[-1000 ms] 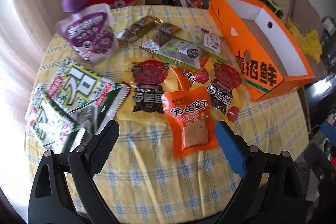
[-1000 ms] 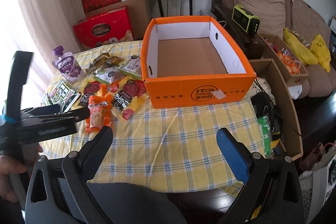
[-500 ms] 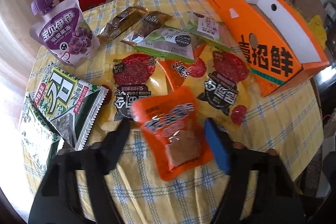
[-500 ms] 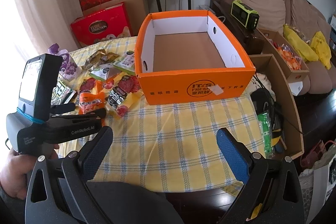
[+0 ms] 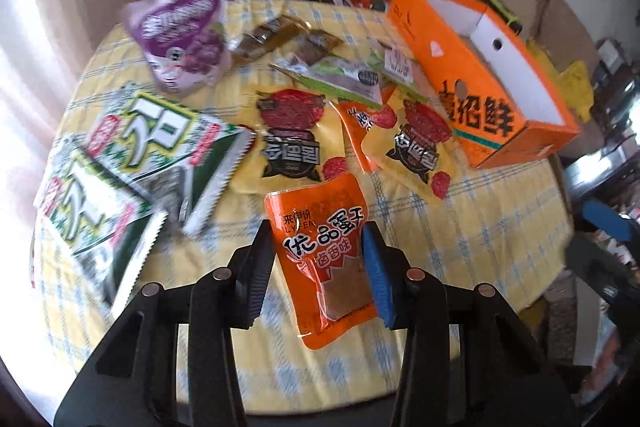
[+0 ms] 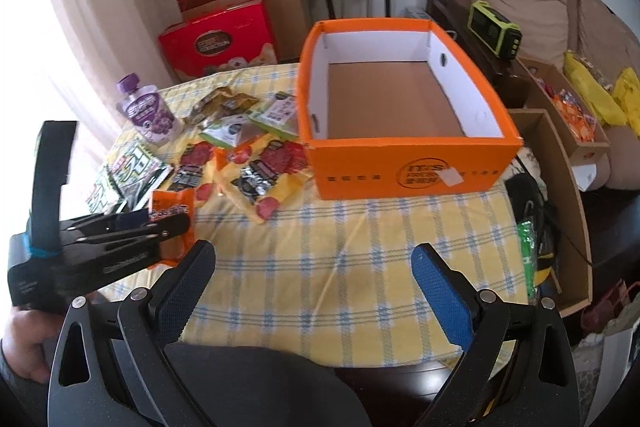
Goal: Organize objects
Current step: 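Move the right gripper toward the yellow salami packs on the table, then lower the open right gripper over the yellow salami packs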
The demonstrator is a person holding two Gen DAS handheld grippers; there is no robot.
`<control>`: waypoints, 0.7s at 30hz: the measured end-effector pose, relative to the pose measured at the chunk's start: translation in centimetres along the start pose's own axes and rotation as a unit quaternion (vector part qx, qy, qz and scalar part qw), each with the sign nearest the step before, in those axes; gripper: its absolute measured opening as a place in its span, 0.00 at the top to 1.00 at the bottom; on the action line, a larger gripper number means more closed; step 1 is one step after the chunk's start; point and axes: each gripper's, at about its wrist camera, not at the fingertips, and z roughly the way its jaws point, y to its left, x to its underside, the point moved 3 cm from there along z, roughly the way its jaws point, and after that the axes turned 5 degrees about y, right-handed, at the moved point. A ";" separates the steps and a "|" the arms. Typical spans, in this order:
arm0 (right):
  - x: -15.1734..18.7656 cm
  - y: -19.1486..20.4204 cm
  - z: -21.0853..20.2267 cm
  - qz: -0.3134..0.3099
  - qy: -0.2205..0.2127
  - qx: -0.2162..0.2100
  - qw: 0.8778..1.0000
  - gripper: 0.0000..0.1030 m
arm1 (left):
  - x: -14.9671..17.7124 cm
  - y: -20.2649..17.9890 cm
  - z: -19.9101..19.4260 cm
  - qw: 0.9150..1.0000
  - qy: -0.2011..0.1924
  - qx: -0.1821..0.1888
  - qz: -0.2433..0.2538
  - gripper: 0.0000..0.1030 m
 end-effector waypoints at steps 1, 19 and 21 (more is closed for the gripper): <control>-0.2 0.4 0.2 -0.004 0.003 -0.007 1.000 0.06 | 0.1 0.3 -0.7 1.000 -0.005 0.005 -0.003 0.61; -3.2 7.1 6.9 -0.035 0.078 -0.122 0.989 0.55 | 1.6 7.4 -6.0 0.997 -0.036 0.019 -0.061 0.61; -3.7 7.3 7.7 -0.035 0.078 -0.117 0.990 0.55 | 1.6 7.5 -5.8 0.997 -0.035 0.018 -0.062 0.61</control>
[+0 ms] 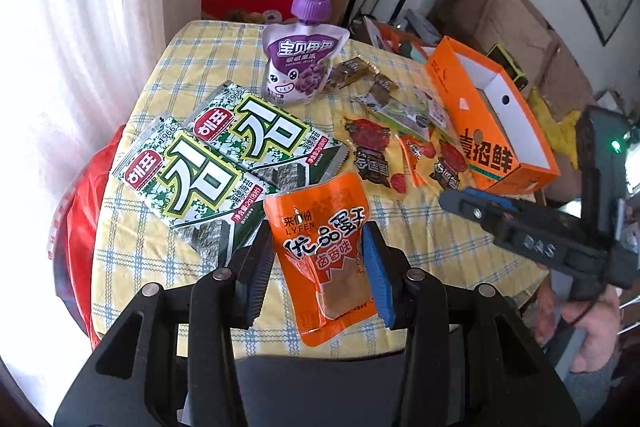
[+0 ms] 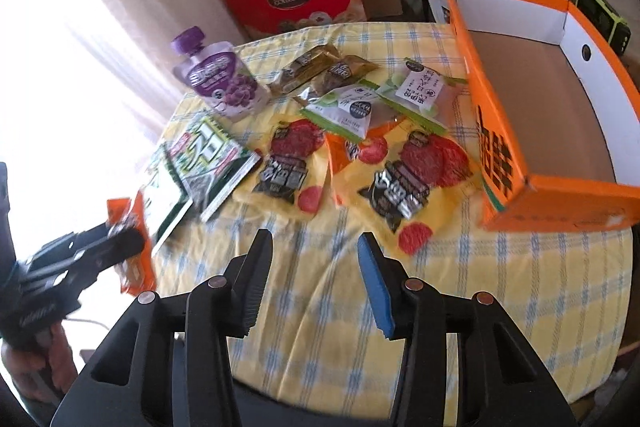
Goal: Organize objects
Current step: 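Lower the open right gripper over the yellow salami packs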
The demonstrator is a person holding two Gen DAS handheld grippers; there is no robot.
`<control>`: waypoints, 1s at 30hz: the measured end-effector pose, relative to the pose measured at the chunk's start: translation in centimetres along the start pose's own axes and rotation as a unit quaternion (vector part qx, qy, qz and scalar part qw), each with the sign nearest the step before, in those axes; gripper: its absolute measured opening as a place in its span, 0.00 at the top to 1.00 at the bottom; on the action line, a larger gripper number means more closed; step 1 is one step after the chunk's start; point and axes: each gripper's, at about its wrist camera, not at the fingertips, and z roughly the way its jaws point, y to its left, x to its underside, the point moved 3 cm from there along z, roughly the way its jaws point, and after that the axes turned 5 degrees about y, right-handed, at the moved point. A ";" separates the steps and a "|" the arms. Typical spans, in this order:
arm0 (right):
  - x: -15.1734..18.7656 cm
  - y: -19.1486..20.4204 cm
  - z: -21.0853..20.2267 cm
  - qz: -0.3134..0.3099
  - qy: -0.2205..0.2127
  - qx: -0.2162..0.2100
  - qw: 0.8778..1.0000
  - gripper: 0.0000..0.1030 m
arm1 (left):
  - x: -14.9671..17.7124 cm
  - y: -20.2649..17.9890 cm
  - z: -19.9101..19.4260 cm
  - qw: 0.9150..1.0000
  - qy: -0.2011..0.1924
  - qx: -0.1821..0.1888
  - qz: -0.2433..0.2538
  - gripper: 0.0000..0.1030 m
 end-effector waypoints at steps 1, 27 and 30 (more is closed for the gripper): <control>-0.3 0.0 0.5 0.000 0.004 0.001 1.000 0.55 | 0.0 0.0 0.1 1.000 0.001 0.001 0.000 0.61; -3.1 0.2 5.8 0.078 0.044 -0.098 0.991 0.57 | -3.4 2.2 6.7 0.997 0.060 0.023 -0.049 0.61; -3.2 0.3 5.9 0.079 0.042 -0.115 0.989 0.57 | -3.2 2.2 7.4 0.996 0.065 0.024 -0.048 0.61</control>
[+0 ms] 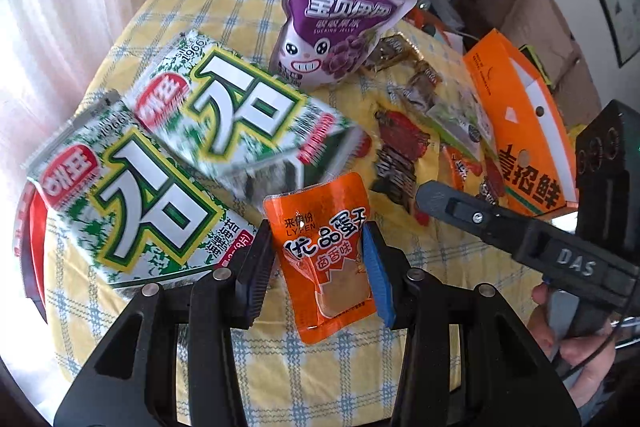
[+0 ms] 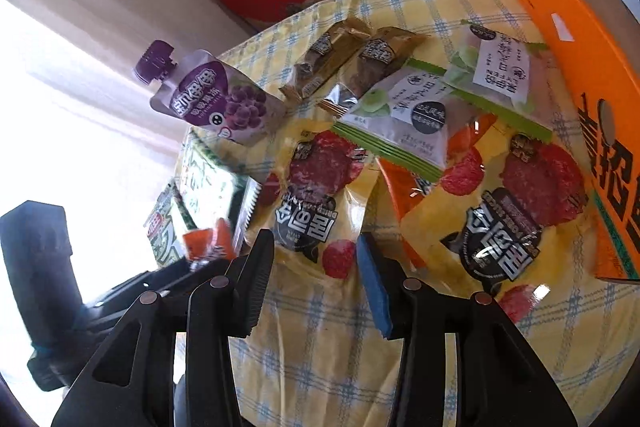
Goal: Organize objects
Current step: 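Lower the open right gripper over the yellow salami packs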
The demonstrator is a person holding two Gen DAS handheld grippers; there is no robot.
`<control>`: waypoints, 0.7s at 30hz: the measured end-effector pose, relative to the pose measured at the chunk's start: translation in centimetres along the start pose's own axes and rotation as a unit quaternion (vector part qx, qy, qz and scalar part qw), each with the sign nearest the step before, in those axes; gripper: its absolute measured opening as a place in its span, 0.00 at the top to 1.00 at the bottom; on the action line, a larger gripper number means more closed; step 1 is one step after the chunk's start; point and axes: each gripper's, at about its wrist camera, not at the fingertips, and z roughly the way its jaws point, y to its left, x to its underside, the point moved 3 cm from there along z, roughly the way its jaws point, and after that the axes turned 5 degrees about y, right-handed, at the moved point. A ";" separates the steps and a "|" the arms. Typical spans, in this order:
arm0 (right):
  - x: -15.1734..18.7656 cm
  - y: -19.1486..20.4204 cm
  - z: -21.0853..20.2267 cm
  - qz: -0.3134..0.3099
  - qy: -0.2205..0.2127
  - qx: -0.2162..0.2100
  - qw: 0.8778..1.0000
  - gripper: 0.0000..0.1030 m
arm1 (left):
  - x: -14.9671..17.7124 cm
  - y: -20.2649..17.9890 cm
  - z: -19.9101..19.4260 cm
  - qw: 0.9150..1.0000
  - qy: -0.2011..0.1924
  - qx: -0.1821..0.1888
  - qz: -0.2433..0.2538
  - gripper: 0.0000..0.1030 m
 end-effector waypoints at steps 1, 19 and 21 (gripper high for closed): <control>0.0 0.0 0.1 0.004 0.001 -0.007 1.000 0.57 | 0.0 -0.1 0.1 1.000 0.000 -0.002 0.002 0.61; 0.6 0.7 -2.1 -0.023 -0.024 0.059 0.998 0.56 | -0.8 -1.1 -2.4 0.999 -0.012 0.030 0.017 0.55; 0.8 0.5 -1.7 -0.014 -0.013 0.049 0.999 0.56 | -1.5 -1.4 -1.6 0.999 0.002 0.032 0.023 0.65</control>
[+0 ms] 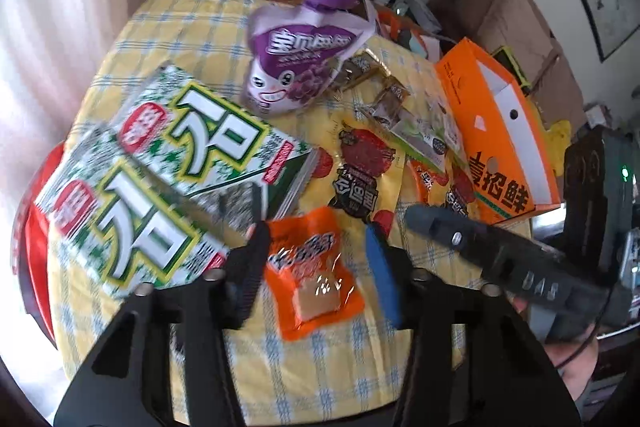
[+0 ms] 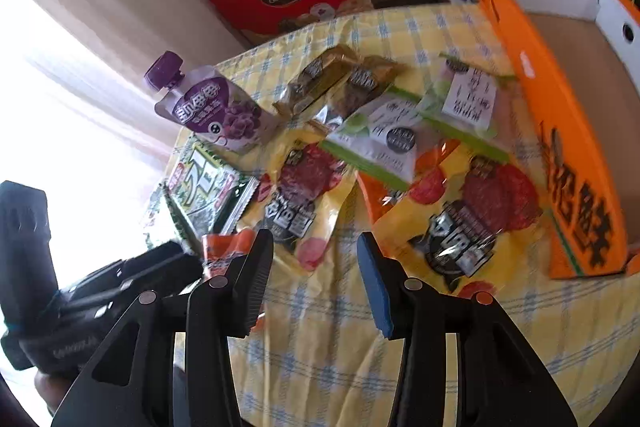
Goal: Organize objects
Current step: 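Lower the open right gripper over the yellow salami packs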
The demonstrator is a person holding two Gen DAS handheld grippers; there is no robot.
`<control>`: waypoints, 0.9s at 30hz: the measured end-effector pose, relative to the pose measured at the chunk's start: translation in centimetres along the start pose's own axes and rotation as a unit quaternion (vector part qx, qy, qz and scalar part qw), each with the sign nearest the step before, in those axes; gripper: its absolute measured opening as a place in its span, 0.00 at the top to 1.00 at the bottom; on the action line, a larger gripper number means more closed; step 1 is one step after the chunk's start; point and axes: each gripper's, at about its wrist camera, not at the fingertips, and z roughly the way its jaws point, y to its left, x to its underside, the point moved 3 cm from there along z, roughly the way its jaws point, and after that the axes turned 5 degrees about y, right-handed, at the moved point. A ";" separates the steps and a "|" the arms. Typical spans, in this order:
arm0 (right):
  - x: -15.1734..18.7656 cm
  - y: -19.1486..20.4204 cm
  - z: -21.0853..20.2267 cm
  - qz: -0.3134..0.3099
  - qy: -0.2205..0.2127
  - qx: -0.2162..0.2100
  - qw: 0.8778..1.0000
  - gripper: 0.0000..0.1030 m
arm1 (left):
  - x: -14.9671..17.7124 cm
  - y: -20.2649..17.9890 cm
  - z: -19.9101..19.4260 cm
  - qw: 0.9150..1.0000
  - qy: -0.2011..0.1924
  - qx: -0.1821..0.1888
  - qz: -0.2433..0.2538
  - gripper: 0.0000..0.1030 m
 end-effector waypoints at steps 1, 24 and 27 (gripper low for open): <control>0.1 0.0 0.3 0.002 0.006 -0.002 1.000 0.56 | -0.3 -0.1 0.4 1.000 0.007 0.002 0.004 0.71; 0.5 -0.6 -0.3 -0.008 0.002 0.000 1.000 0.56 | -0.1 -0.2 2.7 0.999 0.036 -0.002 0.014 0.84; 0.2 -0.4 -1.9 -0.018 -0.013 0.011 1.000 0.56 | -0.7 -0.5 1.4 1.000 0.008 -0.006 0.009 0.69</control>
